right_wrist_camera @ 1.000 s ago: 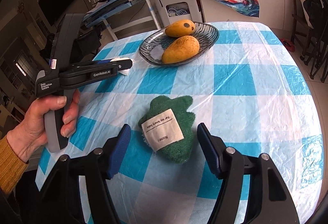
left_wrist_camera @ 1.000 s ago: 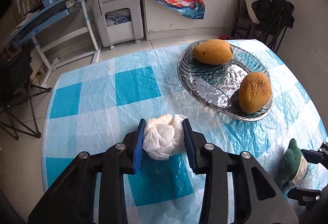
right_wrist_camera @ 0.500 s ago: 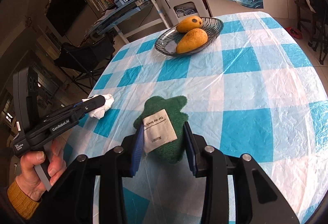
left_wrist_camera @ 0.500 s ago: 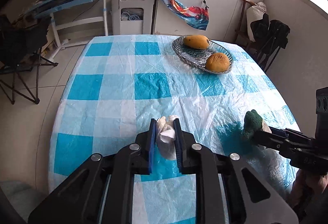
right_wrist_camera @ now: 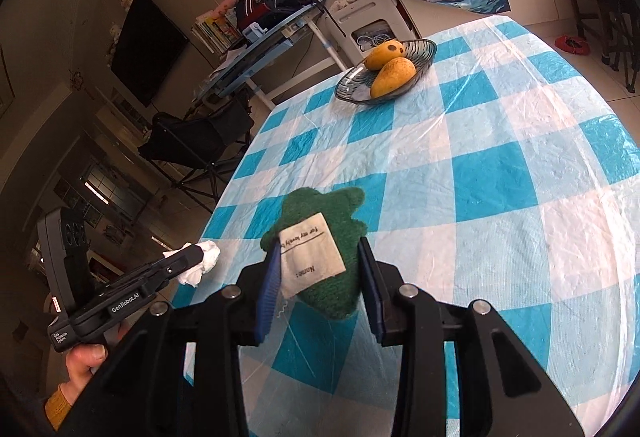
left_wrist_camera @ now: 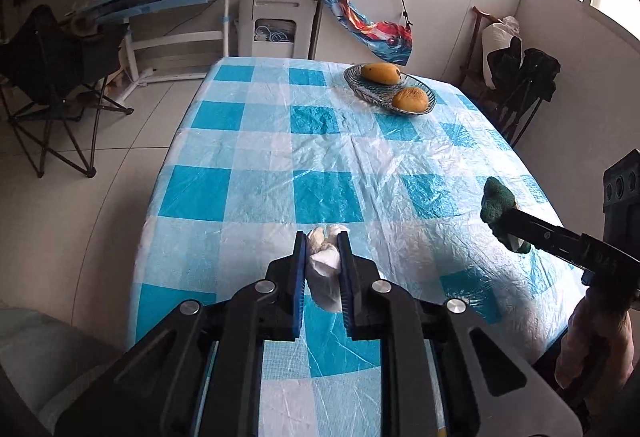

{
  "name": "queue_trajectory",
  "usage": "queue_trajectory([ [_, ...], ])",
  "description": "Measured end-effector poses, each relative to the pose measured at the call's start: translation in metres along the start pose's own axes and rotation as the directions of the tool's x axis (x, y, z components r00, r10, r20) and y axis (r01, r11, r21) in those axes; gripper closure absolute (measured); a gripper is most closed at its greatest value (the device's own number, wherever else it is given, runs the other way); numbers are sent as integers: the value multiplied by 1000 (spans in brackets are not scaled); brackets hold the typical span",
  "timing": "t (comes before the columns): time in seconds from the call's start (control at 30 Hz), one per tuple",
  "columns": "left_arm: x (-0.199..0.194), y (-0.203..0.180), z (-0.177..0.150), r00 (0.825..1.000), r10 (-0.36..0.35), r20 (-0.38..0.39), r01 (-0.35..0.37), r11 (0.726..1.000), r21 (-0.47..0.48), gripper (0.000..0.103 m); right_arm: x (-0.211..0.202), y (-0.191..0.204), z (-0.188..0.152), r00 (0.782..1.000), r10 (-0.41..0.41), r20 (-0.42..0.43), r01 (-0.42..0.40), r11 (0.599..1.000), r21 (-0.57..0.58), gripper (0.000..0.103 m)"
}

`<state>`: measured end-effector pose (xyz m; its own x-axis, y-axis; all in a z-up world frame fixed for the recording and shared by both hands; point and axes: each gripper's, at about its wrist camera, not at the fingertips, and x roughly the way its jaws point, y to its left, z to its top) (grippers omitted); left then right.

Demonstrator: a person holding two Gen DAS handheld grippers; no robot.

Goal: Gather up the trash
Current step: 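Carry the tissue with the left gripper while the right gripper carries the sponge to the basin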

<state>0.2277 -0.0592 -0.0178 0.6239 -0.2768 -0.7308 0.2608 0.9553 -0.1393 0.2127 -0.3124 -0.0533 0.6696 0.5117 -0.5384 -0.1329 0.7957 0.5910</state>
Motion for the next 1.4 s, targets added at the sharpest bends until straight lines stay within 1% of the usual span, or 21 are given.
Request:
queue_trajectory([
  [0.1, -11, -4, -8, 1000, 3, 5, -3, 1000, -9, 88, -8, 4, -7, 999, 27, 19, -27, 1000, 4, 66],
  [0.23, -27, -11, -18, 1000, 16, 14, -16, 1000, 7, 88, -14, 12, -18, 999, 42, 25, -42, 999, 7, 66],
  [0.53, -70, -21, -33, 998, 17, 58, -18, 999, 32, 88, -34, 38, -49, 997, 73, 13, -72, 997, -32, 66],
  [0.83, -105, -30, -53, 997, 0, 80, -4, 999, 46, 88, -56, 64, -89, 995, 88, -45, -92, 993, -74, 65],
  [1.13, -127, -34, -78, 997, -14, 81, 9, 998, 55, 88, -64, 78, -127, 989, 62, -135, -76, 992, -100, 65],
  [1.4, -140, -34, -94, 996, -20, 81, 16, 998, 53, 88, -70, 86, -141, 987, 51, -151, -68, 992, -108, 65],
])
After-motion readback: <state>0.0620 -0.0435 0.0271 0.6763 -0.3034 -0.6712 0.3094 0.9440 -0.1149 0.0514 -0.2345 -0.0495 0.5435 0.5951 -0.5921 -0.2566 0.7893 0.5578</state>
